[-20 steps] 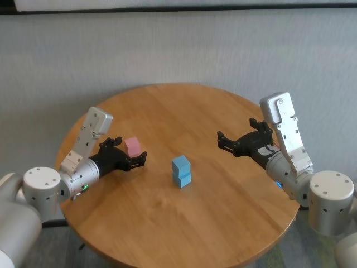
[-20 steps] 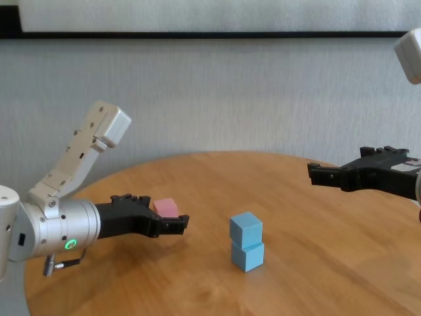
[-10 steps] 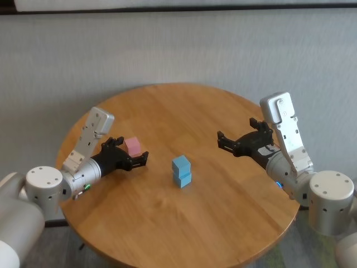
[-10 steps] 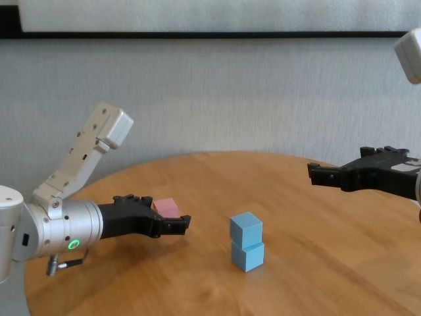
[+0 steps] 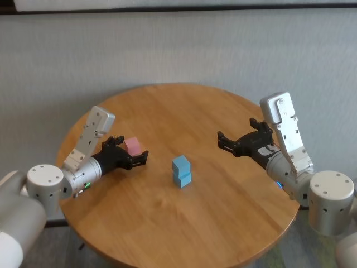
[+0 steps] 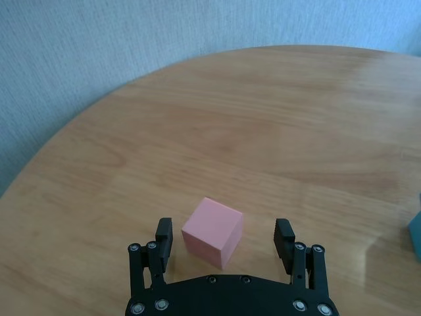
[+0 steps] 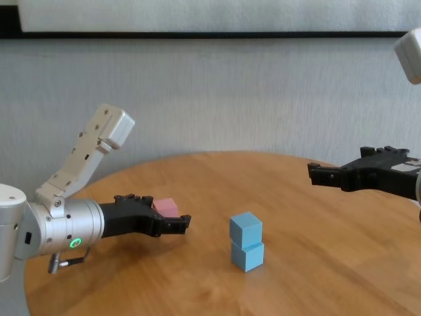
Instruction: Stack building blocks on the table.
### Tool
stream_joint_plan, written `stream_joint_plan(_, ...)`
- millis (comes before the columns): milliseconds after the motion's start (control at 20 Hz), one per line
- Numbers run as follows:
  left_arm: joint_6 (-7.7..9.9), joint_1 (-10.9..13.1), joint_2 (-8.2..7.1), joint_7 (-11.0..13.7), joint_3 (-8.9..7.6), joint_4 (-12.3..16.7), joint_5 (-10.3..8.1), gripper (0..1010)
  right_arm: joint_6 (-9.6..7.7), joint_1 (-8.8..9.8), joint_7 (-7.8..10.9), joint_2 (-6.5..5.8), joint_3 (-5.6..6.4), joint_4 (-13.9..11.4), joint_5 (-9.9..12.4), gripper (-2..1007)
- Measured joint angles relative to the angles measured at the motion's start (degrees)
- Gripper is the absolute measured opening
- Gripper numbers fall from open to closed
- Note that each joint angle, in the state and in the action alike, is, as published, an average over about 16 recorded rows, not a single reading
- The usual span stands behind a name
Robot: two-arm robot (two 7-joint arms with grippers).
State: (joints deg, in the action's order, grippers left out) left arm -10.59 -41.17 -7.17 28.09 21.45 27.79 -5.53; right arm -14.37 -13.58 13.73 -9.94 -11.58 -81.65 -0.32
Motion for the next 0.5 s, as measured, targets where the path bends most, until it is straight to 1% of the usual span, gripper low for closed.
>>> stream_joint_plan(300, -1.03, -1.32, 0.55, 0.33, -0.45, -2.64, 0.57, 1001, 0.0, 0.0, 0.0, 0.0, 0.0, 0.0, 0.0, 1005)
stream_joint_plan(500, -1.44, -1.91, 0.82, 0.46, -0.8, -3.88, 0.88, 1001, 0.0, 0.0, 0.0, 0.0, 0.0, 0.0, 0.0, 1005)
